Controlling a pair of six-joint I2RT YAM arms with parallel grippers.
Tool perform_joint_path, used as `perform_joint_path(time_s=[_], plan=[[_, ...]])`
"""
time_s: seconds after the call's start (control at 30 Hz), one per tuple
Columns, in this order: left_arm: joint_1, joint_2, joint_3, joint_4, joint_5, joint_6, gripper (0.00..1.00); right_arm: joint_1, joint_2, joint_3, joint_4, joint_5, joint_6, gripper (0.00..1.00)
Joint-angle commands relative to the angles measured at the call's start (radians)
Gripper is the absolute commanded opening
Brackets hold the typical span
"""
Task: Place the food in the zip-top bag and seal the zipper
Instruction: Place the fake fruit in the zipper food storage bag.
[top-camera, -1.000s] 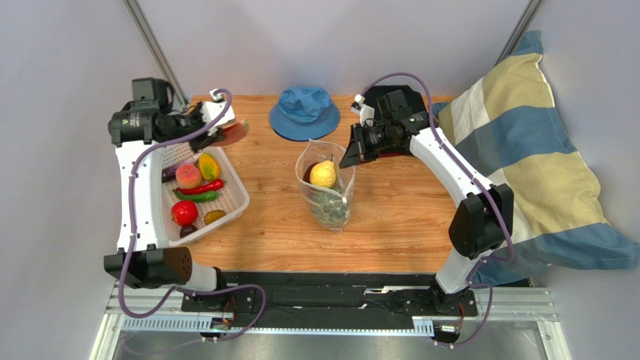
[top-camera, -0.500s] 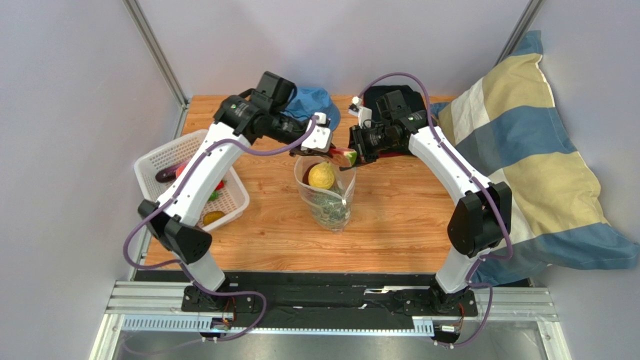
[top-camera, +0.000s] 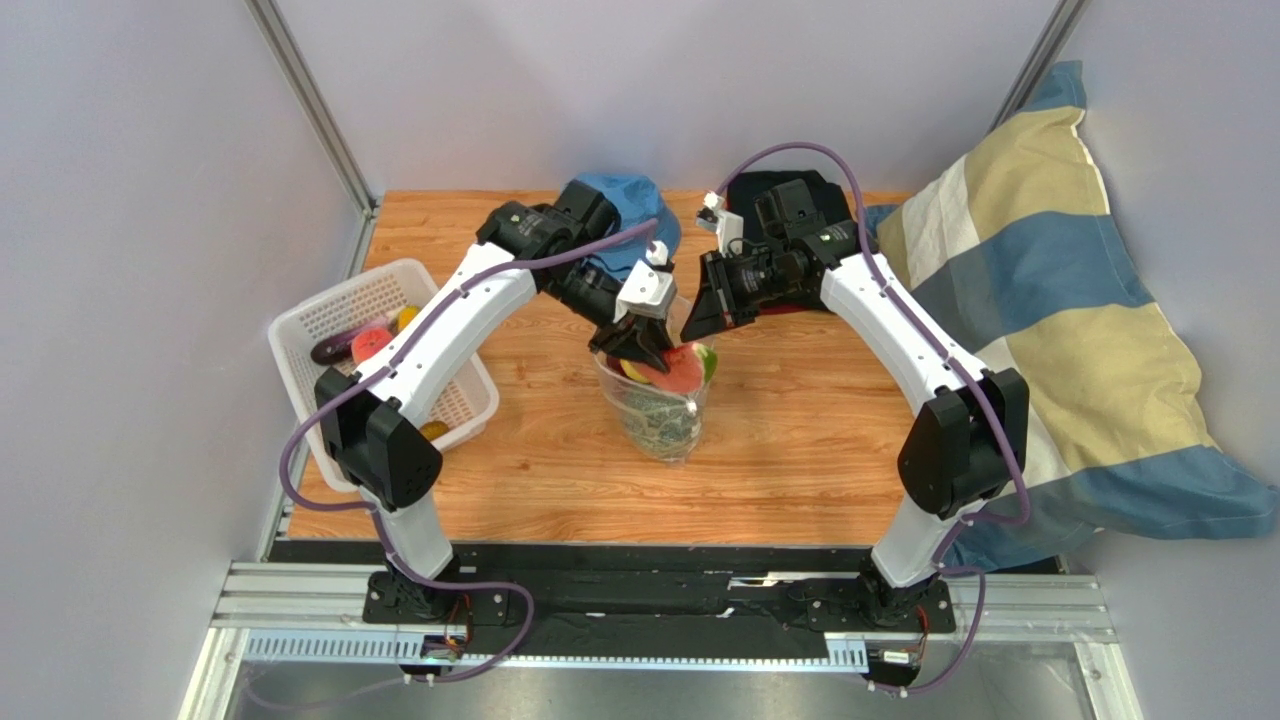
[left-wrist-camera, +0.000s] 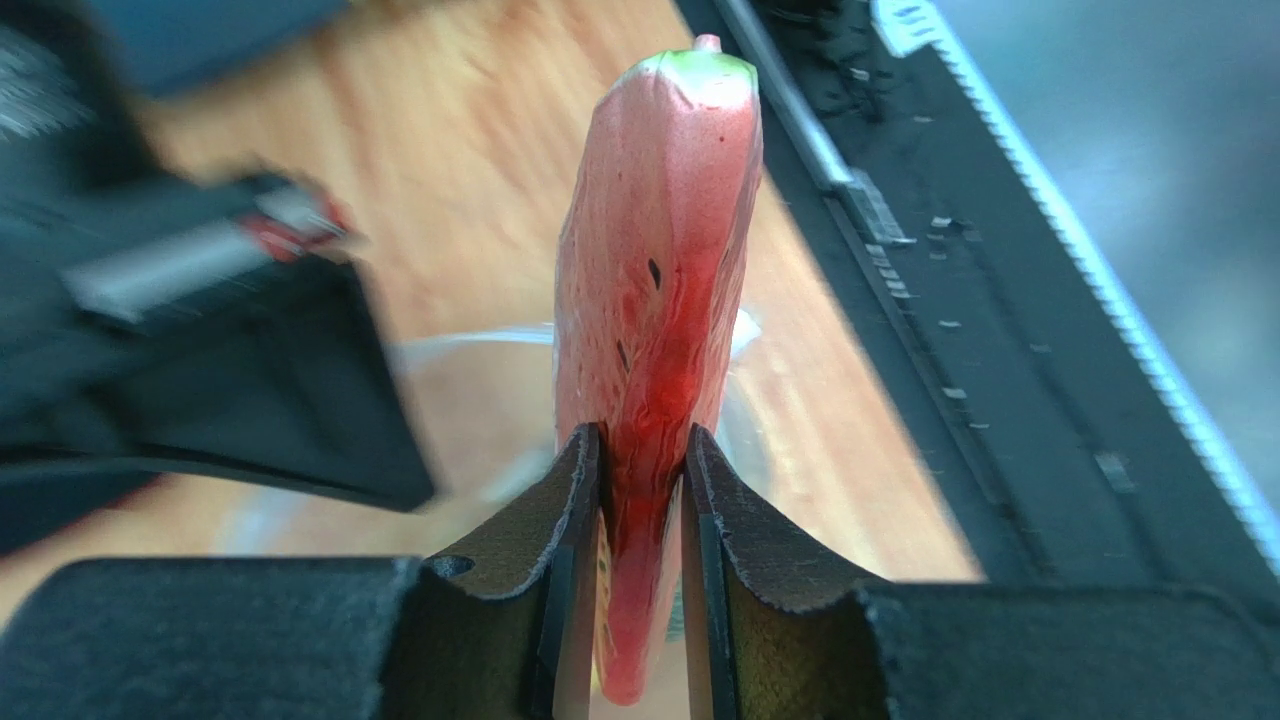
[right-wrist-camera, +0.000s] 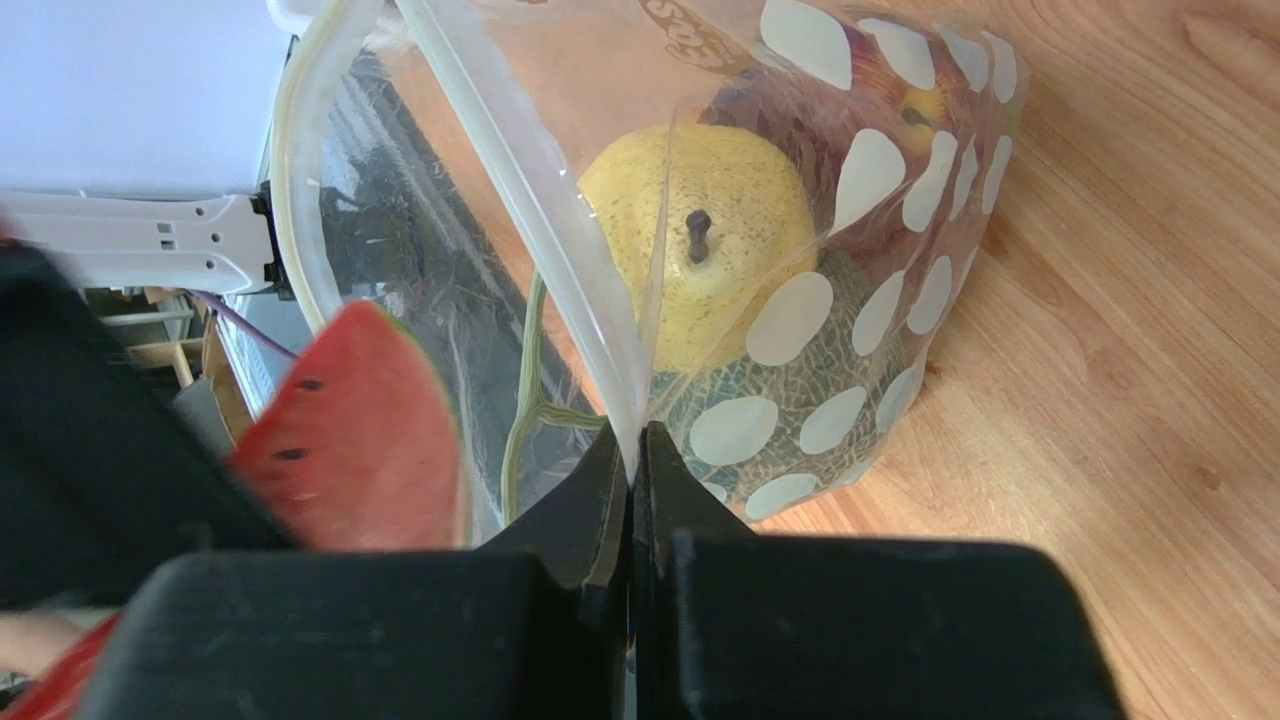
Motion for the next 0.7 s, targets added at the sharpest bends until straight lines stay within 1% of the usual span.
perform_joint_path(time_s=[0.0,0.03,0.07,0.27,0.33,0.37,0.43,0.47,0.5,0.53,0.57,0.6,0.63,0.67], plan=[[-0.012,-0.085,-0.163,0.081,0.038,-0.122,0.09,-0.003,-0.041,0.034,-0.005,-0.031,-0.033,0.0],[-0.009,-0.094,-0.205,0.127,0.022,-0.137,0.09,-0.003,-0.043,0.037,-0.008,-0.034,-0.042,0.0],[-0.01,-0.102,-0.217,0.132,-0.004,-0.134,0.09,-0.003,-0.044,0.038,-0.008,-0.036,-0.045,0.0],[0.028,-0.079,-0.168,0.104,-0.018,-0.165,0.09,-0.004,-0.046,0.038,-0.015,-0.047,-0.071,0.0],[0.031,-0.08,-0.145,0.066,-0.059,-0.125,0.1,-0.003,-0.046,0.039,-0.018,-0.051,-0.097,0.0],[0.031,-0.08,-0.137,0.047,-0.1,-0.104,0.12,-0.003,-0.047,0.039,-0.018,-0.051,-0.106,0.0],[0.031,-0.077,-0.108,-0.037,-0.145,-0.017,0.14,-0.004,-0.046,0.042,-0.02,-0.048,-0.113,0.0],[0.031,-0.069,-0.1,-0.055,-0.203,-0.002,0.16,-0.004,-0.047,0.044,-0.02,-0.051,-0.117,0.0],[0.031,-0.063,-0.083,-0.083,-0.234,0.002,0.18,-0.004,-0.046,0.044,-0.02,-0.051,-0.119,0.0],[0.03,-0.056,-0.068,-0.107,-0.263,0.037,0.2,-0.004,-0.044,0.045,-0.02,-0.051,-0.12,0.0],[0.03,-0.034,-0.053,-0.141,-0.304,0.073,0.25,-0.006,-0.041,0.048,-0.02,-0.053,-0.12,0.0],[0.031,-0.025,-0.025,-0.213,-0.318,0.109,0.3,-0.006,-0.04,0.051,-0.02,-0.053,-0.12,0.0],[0.028,-0.017,-0.013,-0.238,-0.332,0.154,0.36,-0.006,-0.037,0.051,-0.02,-0.054,-0.12,0.0],[0.022,-0.005,0.0,-0.253,-0.357,0.159,0.49,-0.007,-0.032,0.053,-0.021,-0.056,-0.12,0.0]])
